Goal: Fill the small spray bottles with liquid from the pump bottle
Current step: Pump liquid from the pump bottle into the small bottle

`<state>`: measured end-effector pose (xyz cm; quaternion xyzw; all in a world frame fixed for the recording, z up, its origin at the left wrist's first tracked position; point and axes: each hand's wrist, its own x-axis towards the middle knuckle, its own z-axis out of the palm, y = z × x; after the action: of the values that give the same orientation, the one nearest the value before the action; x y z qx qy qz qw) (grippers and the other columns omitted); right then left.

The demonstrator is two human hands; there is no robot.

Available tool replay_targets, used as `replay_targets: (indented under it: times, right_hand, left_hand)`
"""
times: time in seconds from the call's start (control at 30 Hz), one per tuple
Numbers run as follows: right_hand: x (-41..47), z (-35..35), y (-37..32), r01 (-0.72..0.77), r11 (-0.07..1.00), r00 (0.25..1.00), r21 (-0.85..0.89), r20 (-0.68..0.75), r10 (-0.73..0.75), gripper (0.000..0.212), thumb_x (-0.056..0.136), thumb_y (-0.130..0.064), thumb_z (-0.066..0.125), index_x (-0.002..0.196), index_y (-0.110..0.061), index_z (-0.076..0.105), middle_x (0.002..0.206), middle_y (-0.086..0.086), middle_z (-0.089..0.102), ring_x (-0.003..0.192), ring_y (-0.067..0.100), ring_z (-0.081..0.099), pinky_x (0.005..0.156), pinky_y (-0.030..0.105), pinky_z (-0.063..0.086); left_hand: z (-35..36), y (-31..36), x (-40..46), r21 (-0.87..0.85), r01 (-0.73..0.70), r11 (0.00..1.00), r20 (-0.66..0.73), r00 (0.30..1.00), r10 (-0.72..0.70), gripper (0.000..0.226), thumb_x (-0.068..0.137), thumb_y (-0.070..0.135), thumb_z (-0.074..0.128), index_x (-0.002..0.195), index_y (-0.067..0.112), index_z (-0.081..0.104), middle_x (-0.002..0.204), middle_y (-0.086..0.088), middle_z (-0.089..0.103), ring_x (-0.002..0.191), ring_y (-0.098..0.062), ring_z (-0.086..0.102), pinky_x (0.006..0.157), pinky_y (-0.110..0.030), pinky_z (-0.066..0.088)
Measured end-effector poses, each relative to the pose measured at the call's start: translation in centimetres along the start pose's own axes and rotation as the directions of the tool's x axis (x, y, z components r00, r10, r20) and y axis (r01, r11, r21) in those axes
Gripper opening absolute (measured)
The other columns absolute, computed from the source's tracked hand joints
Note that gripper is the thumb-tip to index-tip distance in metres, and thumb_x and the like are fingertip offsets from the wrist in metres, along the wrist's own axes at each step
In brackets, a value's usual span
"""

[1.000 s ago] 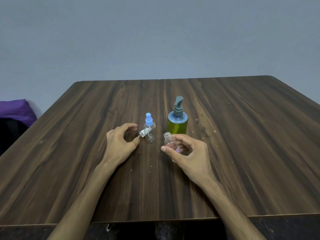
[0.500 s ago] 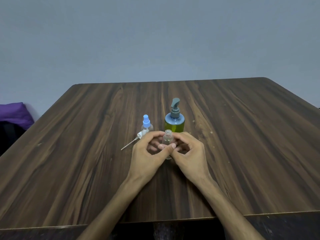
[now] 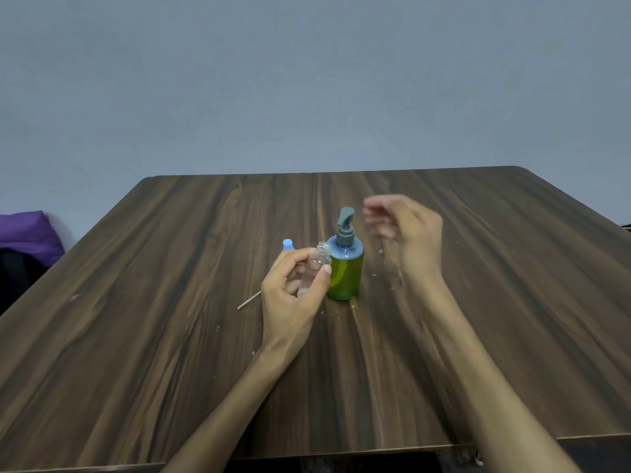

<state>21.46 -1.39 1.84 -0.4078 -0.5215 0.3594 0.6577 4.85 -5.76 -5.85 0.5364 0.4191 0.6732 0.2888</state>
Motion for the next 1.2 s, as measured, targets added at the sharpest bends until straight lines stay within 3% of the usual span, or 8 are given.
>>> replay_targets:
  times: [0.13,0.23,0.43,0.67,0.87,0.93,1.03,1.2]
  right_hand:
    - [4.8,2.8,0.5,-0.190,0.976,0.895,-0.106,0.390,0.217,0.047,0.097,-0.043,0.056,0.099,-0.002,0.078,0.097,0.016,0.079,0.088,0.031,0.073,0.087,0.039,0.055]
    - [4.3,4.0,2.3,-0.225,0.956,0.804,-0.188,0.518,0.292,0.053,0.098,-0.045,0.052,0.085,-0.001,0.078,0.082,0.022,0.072,0.075,0.029,0.065,0.081,0.039,0.051]
    - [3.0,4.4,3.6,-0.175,0.959,0.892,-0.221,0.378,0.250,0.068,0.095,-0.063,0.042,0.059,-0.011,0.068,0.059,0.011,0.064,0.062,0.022,0.058,0.075,0.042,0.047]
    - [0.2,4.7,3.9,-0.204,0.947,0.946,-0.247,0.198,0.255,0.066,0.092,-0.069,0.038,0.048,-0.023,0.052,0.053,-0.005,0.058,0.057,0.014,0.052,0.071,0.046,0.046]
    - [-1.2,4.8,3.9,-0.199,0.965,0.955,-0.169,0.189,0.230,0.079,0.086,-0.076,0.040,0.063,-0.003,0.060,0.061,0.008,0.064,0.061,0.018,0.057,0.071,0.044,0.048]
    - [-1.3,4.6,4.0,-0.211,0.969,0.950,-0.131,0.208,0.235,0.079,0.087,-0.071,0.045,0.068,0.003,0.065,0.063,0.011,0.064,0.062,0.021,0.057,0.070,0.043,0.047]
    - [-1.9,5.1,3.7,-0.120,0.988,0.986,-0.096,0.108,0.130,0.056,0.094,-0.049,0.048,0.046,-0.021,0.053,0.049,0.000,0.053,0.050,0.016,0.048,0.057,0.039,0.040]
    - [-2.8,5.6,3.7,0.039,0.989,0.999,-0.143,-0.015,-0.042,0.055,0.094,-0.033,0.048,0.039,-0.029,0.047,0.042,-0.007,0.043,0.043,0.010,0.038,0.046,0.032,0.031]
  left_hand:
    - [1.2,-0.4,0.6,-0.037,-0.004,0.999,0.024,1.000,0.005,0.017,0.089,0.037,0.074,0.105,0.035,0.074,0.091,-0.009,0.072,0.084,-0.031,0.073,0.077,-0.049,0.063]
    - [1.9,-0.4,1.0,-0.096,0.015,0.995,0.012,1.000,-0.014,0.033,0.089,0.038,0.073,0.117,0.019,0.071,0.093,-0.006,0.076,0.085,-0.025,0.075,0.079,-0.042,0.062]
    - [2.5,-0.5,1.2,-0.123,0.014,0.992,0.023,1.000,-0.011,0.038,0.092,0.039,0.072,0.123,0.017,0.069,0.097,-0.001,0.076,0.087,-0.014,0.073,0.081,-0.032,0.061]
    - [2.1,-0.4,1.7,-0.084,-0.065,0.994,-0.019,0.998,0.064,0.024,0.095,0.037,0.071,0.117,0.027,0.071,0.108,-0.001,0.064,0.092,-0.015,0.064,0.078,-0.050,0.057]
    - [1.2,0.0,1.7,-0.142,-0.049,0.989,0.018,0.998,0.052,0.025,0.096,0.033,0.072,0.116,0.018,0.072,0.108,-0.008,0.068,0.089,-0.016,0.065,0.074,-0.029,0.053]
    - [1.2,0.1,1.7,-0.163,-0.046,0.986,0.030,0.998,0.051,0.022,0.097,0.024,0.073,0.116,0.012,0.072,0.106,-0.010,0.070,0.090,-0.015,0.066,0.075,-0.025,0.055]
    - [1.4,0.5,1.3,-0.189,-0.038,0.981,0.046,0.998,0.047,0.018,0.097,0.012,0.070,0.114,0.009,0.070,0.105,0.000,0.076,0.096,-0.011,0.072,0.084,-0.021,0.056]
    - [0.9,0.6,1.1,-0.145,-0.079,0.986,0.040,0.996,0.086,0.019,0.094,0.012,0.072,0.113,0.008,0.070,0.104,-0.005,0.074,0.097,-0.014,0.072,0.088,-0.023,0.056]
